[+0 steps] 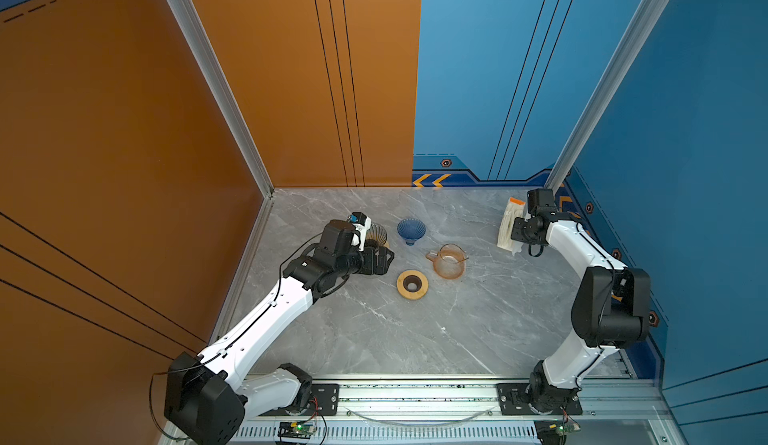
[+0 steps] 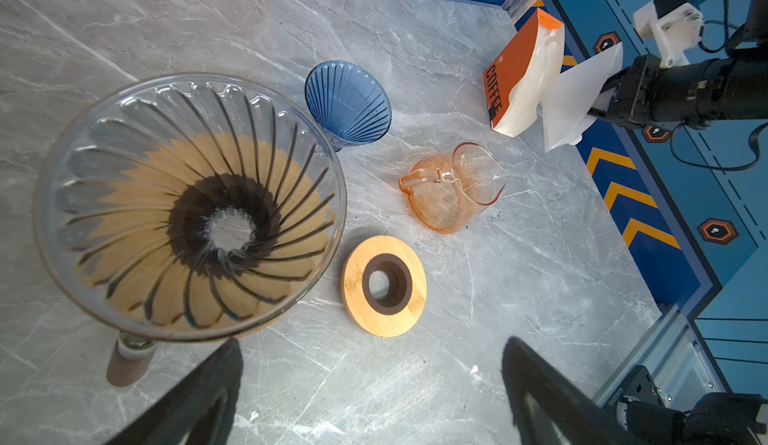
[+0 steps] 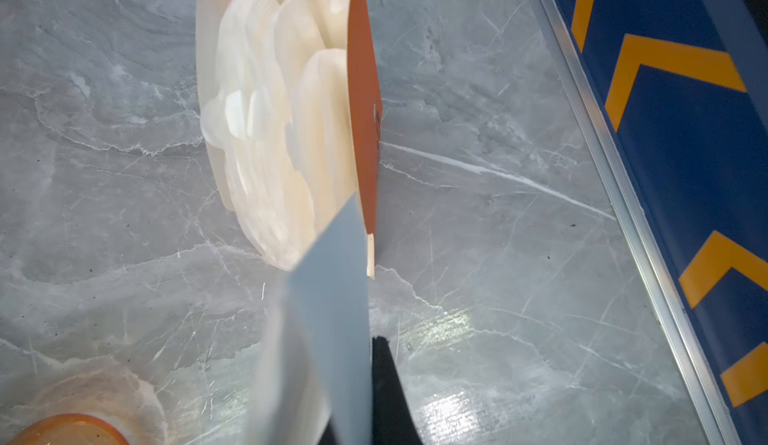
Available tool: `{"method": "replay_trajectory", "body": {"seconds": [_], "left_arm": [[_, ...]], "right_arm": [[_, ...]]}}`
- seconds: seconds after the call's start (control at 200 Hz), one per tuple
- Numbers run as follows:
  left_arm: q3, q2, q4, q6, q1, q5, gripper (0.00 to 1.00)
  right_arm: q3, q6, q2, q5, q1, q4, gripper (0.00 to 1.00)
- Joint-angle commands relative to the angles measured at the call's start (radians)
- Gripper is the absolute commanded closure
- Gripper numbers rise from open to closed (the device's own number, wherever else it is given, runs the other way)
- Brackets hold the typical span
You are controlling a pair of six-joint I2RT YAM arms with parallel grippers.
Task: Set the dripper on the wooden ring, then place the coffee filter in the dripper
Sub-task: 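Pull the paper filter out of the box with the right gripper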
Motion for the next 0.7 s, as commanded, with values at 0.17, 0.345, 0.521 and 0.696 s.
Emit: {"method": "replay_trajectory", "body": {"seconds": [0.17, 0.345, 0.521, 0.696], "left_arm": [[0.074, 0.010, -0.007, 0.006, -0.020, 0.022, 0.02], [0.098, 0.024, -0.007, 0.009, -0.026, 0.031, 0.02], [0.136, 0.047, -0.006, 0.020, -0.031, 0.041, 0.02], [0.177, 0.051, -0.012, 0.021, -0.035, 0.057, 0.02]], "right_arm": [[-0.012, 0.011, -0.139, 0.004, 0.000, -0.090, 1.00], [-0.012, -0.006, -0.243, -0.048, 0.016, -0.124, 1.00], [0.045, -0.032, -0.307, -0.128, 0.042, -0.202, 1.00], [0.096, -0.028, -0.338, -0.333, 0.098, -0.224, 1.00]]}}
